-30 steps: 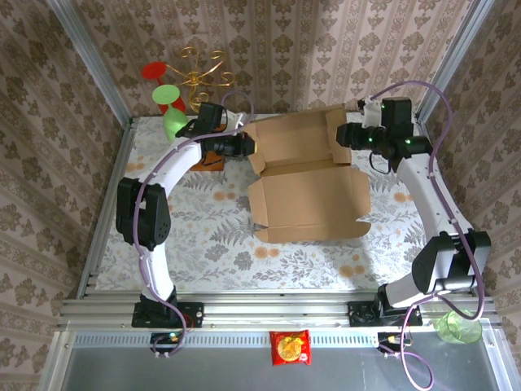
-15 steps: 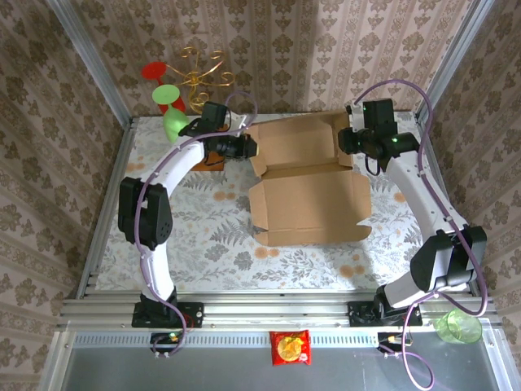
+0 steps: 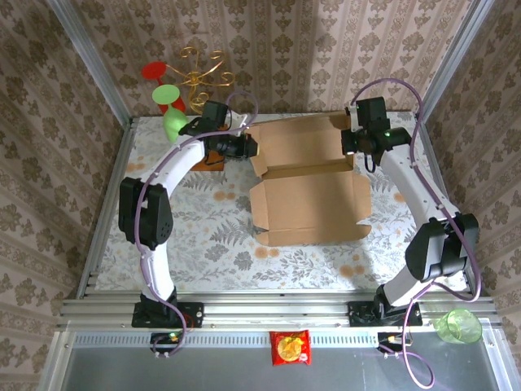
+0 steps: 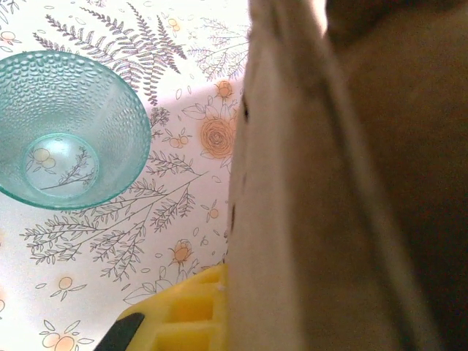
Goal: Fold the paper box
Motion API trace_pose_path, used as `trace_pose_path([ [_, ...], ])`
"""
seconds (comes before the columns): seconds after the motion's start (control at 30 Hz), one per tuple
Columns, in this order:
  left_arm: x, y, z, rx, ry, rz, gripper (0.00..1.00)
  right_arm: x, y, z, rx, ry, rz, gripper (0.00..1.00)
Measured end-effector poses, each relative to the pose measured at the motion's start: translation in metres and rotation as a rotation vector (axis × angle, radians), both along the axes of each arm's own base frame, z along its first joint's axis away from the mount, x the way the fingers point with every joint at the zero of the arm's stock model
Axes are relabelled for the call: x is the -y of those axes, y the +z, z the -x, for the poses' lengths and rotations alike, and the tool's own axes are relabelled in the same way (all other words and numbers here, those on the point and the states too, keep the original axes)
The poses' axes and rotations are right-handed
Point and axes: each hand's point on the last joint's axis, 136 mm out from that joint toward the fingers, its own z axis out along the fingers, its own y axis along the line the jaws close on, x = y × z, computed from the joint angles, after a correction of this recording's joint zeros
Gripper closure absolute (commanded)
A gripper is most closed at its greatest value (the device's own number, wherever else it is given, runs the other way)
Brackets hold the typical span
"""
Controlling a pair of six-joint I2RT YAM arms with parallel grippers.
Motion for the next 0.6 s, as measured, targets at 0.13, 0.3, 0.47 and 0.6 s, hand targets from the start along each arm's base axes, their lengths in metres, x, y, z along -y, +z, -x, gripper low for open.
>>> trace_pose_path([
  [0.13, 0.001, 0.001, -0.001, 0.006, -0.003, 0.000, 1.00, 0.001, 0.001, 0.000, 0.007, -0.020, 0.036, 0.97],
  [0.3, 0.003, -0.003, -0.003, 0.003, -0.007, -0.002, 1.00, 0.003, -0.002, 0.001, 0.003, -0.030, 0.049, 0.79],
  [0.47, 0.006, -0.006, -0.002, -0.005, -0.016, 0.000, 1.00, 0.006, -0.002, 0.001, 0.001, -0.042, 0.065, 0.68],
  [0.6, 0.007, -0.001, -0.004, 0.006, -0.019, 0.006, 1.00, 0.007, -0.011, -0.002, -0.018, -0.050, 0.078, 0.73],
])
